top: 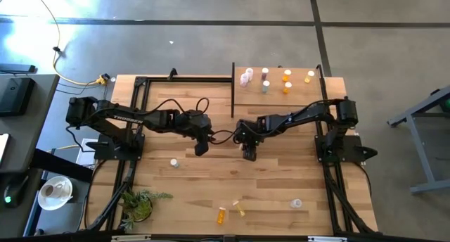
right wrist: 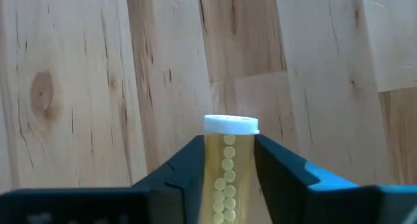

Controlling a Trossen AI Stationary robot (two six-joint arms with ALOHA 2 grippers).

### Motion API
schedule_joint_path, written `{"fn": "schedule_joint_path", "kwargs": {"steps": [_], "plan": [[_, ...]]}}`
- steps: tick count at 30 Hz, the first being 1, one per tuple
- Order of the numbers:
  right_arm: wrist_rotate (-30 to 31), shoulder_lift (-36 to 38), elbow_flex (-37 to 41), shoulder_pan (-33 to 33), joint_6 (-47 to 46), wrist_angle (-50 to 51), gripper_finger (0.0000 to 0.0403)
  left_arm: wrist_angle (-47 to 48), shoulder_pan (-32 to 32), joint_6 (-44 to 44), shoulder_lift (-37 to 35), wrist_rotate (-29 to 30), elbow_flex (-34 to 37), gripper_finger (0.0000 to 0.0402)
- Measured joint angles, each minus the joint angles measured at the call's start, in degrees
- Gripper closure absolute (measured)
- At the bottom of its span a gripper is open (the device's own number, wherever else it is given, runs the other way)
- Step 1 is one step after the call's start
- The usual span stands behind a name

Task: Pick and place medicine bottles onto shelf by color
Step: Put the top yellow pill bottle on the shelf aligned with the other yellow pill bottle

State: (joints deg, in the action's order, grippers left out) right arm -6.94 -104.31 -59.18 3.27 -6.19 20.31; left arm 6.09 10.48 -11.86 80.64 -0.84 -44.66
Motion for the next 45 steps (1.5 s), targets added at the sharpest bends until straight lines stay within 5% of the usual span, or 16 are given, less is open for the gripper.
{"fn": "schedule_joint_path", "kwargs": {"steps": [12,19,26,35,45], "plan": [[-0.3,1.64,0.0,0.03,1.99,1.74,0.0325,0.08,0.0,-0.63,0.02,0.0,0.0,0.0279],[-0.3,9.7,0.0,0.09,3.65,3.68,0.0326,-0.11,0.0,-0.57,0.02,0.0,-0.04,0.0275],[0.08,21.11,0.0,0.09,4.78,4.03,0.0326,-2.88,0.0,-0.56,0.02,0.22,-0.04,0.0228],[2.84,33.09,0.0,0.09,7.92,-3.19,0.0327,-21.31,0.0,2.54,0.02,0.02,-0.04,0.0189],[-0.52,35.8,0.0,0.09,11.35,-14.98,0.0327,-39.78,-0.02,5.64,0.52,-1.2,-0.04,0.0192]]}}
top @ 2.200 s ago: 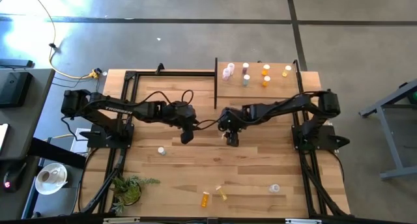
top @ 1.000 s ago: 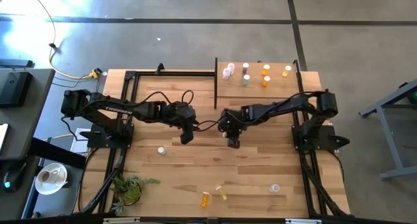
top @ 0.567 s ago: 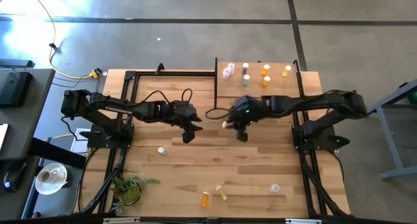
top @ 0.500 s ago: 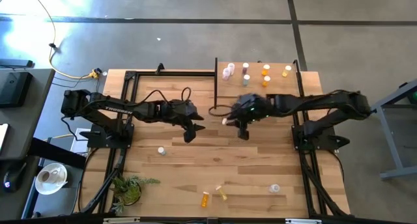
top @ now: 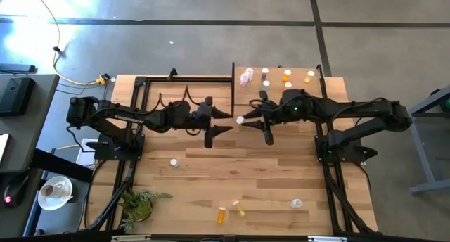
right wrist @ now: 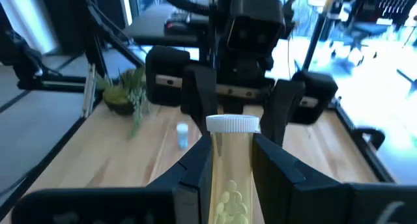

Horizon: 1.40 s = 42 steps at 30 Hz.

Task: Pick and place medicine bottles onto shelf by color
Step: Put the top yellow pill bottle on the shelf aligned with the other yellow pill bottle

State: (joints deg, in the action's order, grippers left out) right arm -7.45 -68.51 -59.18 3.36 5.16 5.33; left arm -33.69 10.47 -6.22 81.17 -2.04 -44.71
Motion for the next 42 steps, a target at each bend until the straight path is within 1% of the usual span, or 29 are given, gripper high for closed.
{"fn": "schedule_joint_path", "kwargs": {"steps": [7,11,13,15,21,24,29,37,40,42], "plan": [[-0.11,0.02,0.0,0.0,1.27,-5.33,0.0327,-6.21,-0.03,-0.03,0.32,-2.42,0.0,0.0194],[-0.1,0.02,0.0,0.0,1.32,-7.82,0.0327,-11.28,-0.14,0.0,2.27,-2.62,0.0,0.0194],[-0.08,0.02,0.0,0.0,1.3,-9.21,0.0327,-13.72,-0.12,-0.04,3.96,-4.34,-0.87,0.0194],[-0.08,0.02,0.0,0.0,0.98,-10.3,0.0327,-14.05,-0.03,-0.09,5.15,-6.06,-2.03,0.0194],[-0.08,0.02,0.0,0.0,-0.02,-10.37,0.0327,-14.31,0.02,-0.02,8.27,-6.15,-6.86,0.0194],[-0.05,0.02,0.0,0.0,-0.19,-10.37,0.0327,-14.22,0.02,-0.05,8.39,-5.9,-8.24,0.0194],[-0.02,0.0,0.0,0.0,-0.19,-10.91,0.0327,-14.09,-0.16,0.0,8.35,-2.9,-9.18,0.0194],[0.01,0.0,0.0,0.0,-0.21,-13.01,0.0327,-13.7,-0.36,0.46,8.33,-3.11,-9.55,0.0196],[0.01,0.0,0.0,0.0,-0.21,-13.01,0.0327,-13.71,-0.36,0.46,8.33,-3.18,-9.55,0.0207],[0.01,0.0,0.0,-0.02,-0.21,-13.01,0.0327,-13.7,-0.36,0.48,8.33,-3.26,-9.55,0.0224]]}}
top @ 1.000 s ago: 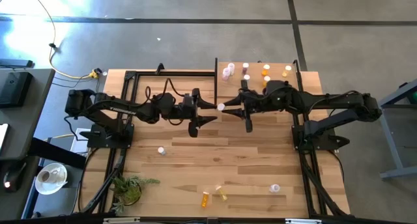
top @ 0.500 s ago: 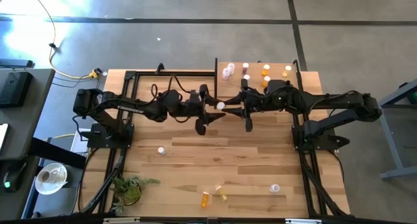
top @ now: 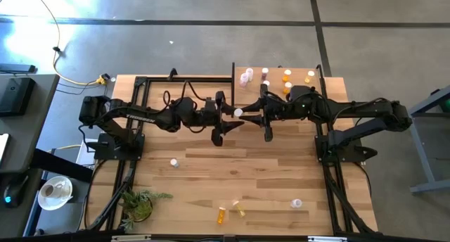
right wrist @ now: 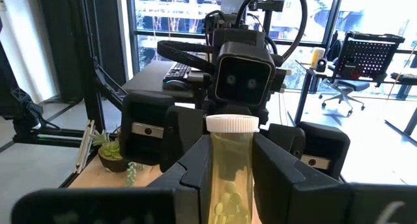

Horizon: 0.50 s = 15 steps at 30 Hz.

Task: Pick and place medicine bottles onto shelf by color
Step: Put the top yellow pill bottle on the shelf aligned with the other yellow pill bottle

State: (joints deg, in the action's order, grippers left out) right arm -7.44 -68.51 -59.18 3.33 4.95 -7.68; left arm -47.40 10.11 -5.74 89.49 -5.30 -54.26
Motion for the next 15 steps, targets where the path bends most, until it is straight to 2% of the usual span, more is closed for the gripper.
{"fn": "schedule_joint_path", "kwargs": {"steps": [9,15], "plan": [[0.09,0.0,0.0,0.02,-0.2,0.06,0.0327,0.0,0.0,0.89,0.0,0.03,0.0,0.031],[0.09,0.0,0.0,0.0,-0.11,0.11,0.0327,-0.02,-0.07,3.43,0.0,-0.33,0.02,0.0325]]}}
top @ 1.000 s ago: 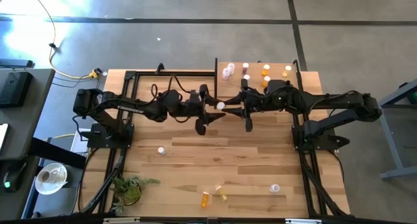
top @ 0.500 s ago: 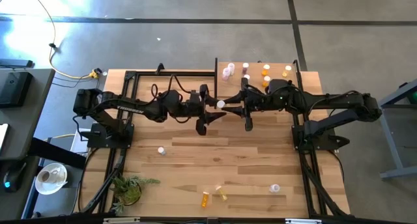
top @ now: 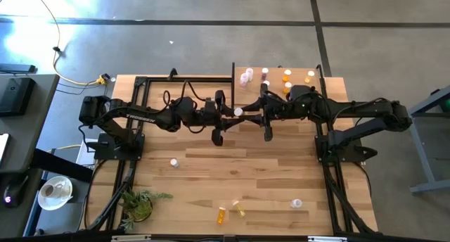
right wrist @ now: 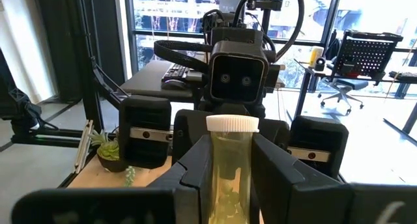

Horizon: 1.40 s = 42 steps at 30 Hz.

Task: Pick and place medicine bottles onto shelf by color
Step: Put the top yellow pill bottle on the shelf aligned with the other yellow pill bottle

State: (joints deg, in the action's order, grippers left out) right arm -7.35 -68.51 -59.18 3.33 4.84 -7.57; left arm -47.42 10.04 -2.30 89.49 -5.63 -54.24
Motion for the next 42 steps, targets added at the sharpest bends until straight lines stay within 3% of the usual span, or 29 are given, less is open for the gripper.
{"fn": "schedule_joint_path", "kwargs": {"steps": [7,16,21,26,32,42], "plan": [[1.79,0.0,0.0,-0.02,0.17,1.09,0.0319,0.92,0.0,0.0,-0.02,-0.11,0.0,0.0322],[4.2,0.47,-0.07,0.07,-1.64,10.32,0.0214,6.02,0.05,-0.02,-0.02,1.13,0.07,0.0321],[4.67,1.79,-0.07,0.07,-4.87,19.3,0.0183,11.07,0.04,0.56,-0.02,1.18,0.07,0.0321],[7.59,4.08,-0.02,0.07,-6.11,29.25,0.0179,18.38,0.02,0.49,-0.04,1.21,0.07,0.0321],[8.29,5.51,-0.02,0.07,-5.85,32.88,0.0179,25.85,-0.92,-0.48,-0.02,2.56,0.07,0.0321],[2.94,3.79,-0.02,0.07,-3.99,32.85,0.0179,18.54,-4.25,-0.86,8.36,6.0,0.0,0.0321]]}}
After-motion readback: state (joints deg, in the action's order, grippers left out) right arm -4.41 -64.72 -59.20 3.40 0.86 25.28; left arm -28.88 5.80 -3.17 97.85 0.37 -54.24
